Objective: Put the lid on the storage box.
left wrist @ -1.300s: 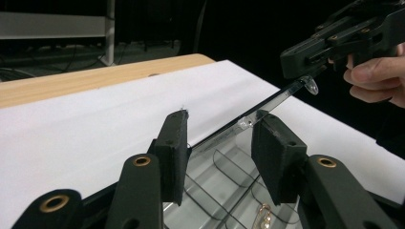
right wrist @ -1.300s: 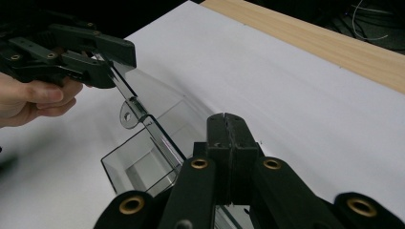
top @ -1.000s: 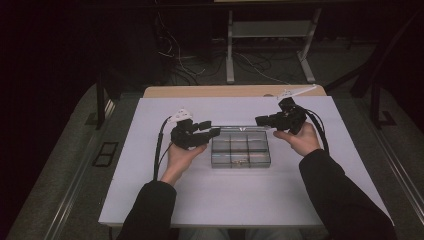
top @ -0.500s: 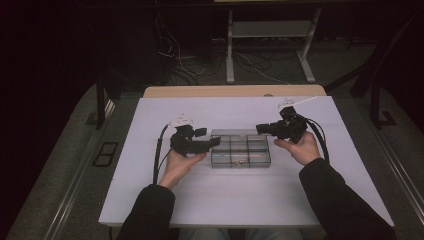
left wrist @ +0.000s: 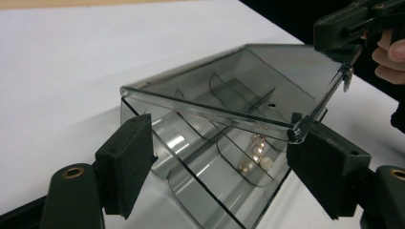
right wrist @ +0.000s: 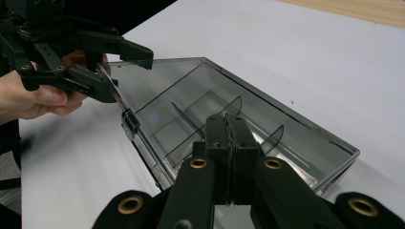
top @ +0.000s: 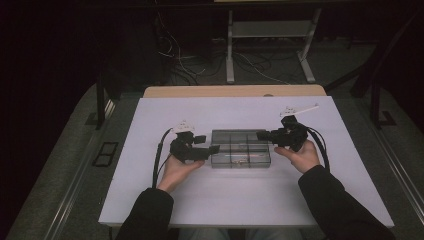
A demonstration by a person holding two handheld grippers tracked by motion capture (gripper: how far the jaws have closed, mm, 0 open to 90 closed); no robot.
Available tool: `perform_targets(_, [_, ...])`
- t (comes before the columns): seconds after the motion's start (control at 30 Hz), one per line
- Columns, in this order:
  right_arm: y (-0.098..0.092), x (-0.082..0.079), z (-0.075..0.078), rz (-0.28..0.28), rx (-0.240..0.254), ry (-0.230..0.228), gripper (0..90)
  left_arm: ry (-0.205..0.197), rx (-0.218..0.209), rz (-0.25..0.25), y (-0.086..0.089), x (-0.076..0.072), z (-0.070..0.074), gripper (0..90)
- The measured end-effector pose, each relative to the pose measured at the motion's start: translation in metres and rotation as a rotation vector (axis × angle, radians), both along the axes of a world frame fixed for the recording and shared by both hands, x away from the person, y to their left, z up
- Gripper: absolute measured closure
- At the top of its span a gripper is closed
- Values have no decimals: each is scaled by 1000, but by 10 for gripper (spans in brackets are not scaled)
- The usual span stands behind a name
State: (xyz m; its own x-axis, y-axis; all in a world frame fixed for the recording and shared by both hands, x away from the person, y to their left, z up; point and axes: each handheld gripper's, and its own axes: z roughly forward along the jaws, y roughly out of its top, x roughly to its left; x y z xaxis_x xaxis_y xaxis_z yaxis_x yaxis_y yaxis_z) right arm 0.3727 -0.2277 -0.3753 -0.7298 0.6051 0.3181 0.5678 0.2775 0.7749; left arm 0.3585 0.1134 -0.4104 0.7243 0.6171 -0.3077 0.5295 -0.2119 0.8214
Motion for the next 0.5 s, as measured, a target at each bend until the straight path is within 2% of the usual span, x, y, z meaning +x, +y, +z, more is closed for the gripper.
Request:
perform_targets(0.13, [1,-4,-6,-5,-4,1,880,13,51,-24,-1,-2,-3,240])
perform_targets(0.27, [1,-9,-13,-26,-17,17,881,27,82,-48,-2,-7,-7,242])
perform_targets(0.37, [1,-12,-16,-27,-20,27,854,17,110,-60,-1,-12,-6,243])
perform_targets(0.5, [0,-18,-16,-34,-18,25,802,7,92,-62,3,-18,-2,243])
